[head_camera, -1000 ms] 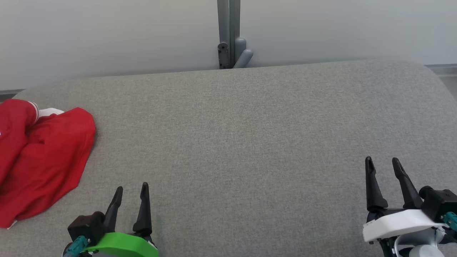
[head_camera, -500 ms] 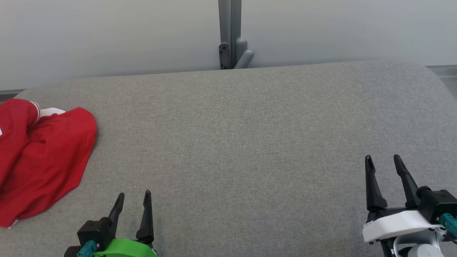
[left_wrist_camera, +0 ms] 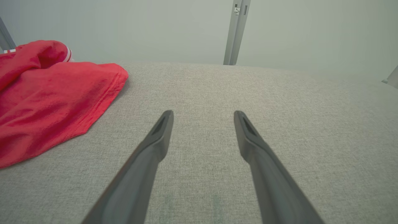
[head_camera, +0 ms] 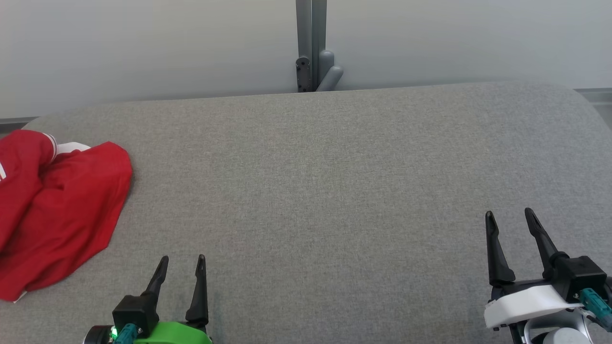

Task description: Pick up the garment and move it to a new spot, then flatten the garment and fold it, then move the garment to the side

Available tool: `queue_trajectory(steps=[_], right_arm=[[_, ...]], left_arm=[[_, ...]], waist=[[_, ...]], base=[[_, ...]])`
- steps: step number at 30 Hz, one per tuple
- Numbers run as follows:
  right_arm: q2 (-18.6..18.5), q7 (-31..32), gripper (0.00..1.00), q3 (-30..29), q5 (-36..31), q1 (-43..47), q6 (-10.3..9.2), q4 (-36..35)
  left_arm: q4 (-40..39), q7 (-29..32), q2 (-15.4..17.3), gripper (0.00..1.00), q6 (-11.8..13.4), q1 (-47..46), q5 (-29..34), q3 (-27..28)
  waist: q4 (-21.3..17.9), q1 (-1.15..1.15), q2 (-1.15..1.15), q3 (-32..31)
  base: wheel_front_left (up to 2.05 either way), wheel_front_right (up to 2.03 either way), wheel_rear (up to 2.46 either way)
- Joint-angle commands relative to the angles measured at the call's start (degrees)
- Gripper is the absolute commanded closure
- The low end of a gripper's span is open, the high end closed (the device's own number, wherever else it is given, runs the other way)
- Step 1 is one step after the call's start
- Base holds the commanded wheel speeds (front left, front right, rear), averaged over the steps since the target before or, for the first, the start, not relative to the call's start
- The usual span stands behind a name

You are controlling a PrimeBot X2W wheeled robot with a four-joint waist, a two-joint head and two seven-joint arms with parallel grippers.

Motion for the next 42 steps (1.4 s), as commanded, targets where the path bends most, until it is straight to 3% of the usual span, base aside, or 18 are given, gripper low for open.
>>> queue_trajectory(steps=[1, 20, 26, 32, 42], right_arm=[[-0.28, -0.52, 0.00, -0.12, -0.78, 0.01, 0.02, 0.21], [-0.29, -1.07, 0.00, 0.67, 0.59, 0.26, 0.01, 4.47], [-0.27, -1.07, 0.00, 0.54, 0.20, 0.97, 0.01, 4.63], [-0.27, -1.07, 0.00, 0.99, 0.24, 2.19, 0.01, 4.53], [-0.27, -1.07, 0.00, 3.53, 1.25, 2.53, 0.01, 5.02]], left_arm=[[-0.30, -0.52, 0.36, 0.00, 0.23, 0.64, 1.12, 0.04], [-0.61, -0.98, 0.37, 0.00, 0.31, 0.62, 2.99, 0.00], [-0.24, -0.97, 0.37, 0.00, 0.39, -0.28, 2.71, -0.44], [-0.03, -0.97, 0.36, 0.00, 0.65, -0.35, 2.42, -0.93], [0.25, -0.97, 0.36, 0.00, 0.96, 1.70, 2.26, 0.57]], waist=[[0.05, 0.00, 0.59, 0.02], [0.04, 0.00, 0.62, 0.42], [1.66, 0.00, 0.62, 0.34], [7.36, 0.00, 0.62, -0.71], [21.81, 0.00, 0.62, -2.30]], base=[[0.00, 0.00, 0.00], [0.00, 0.00, 0.00], [0.00, 0.00, 0.00], [0.00, 0.00, 0.00], [0.00, 0.00, 0.00]])
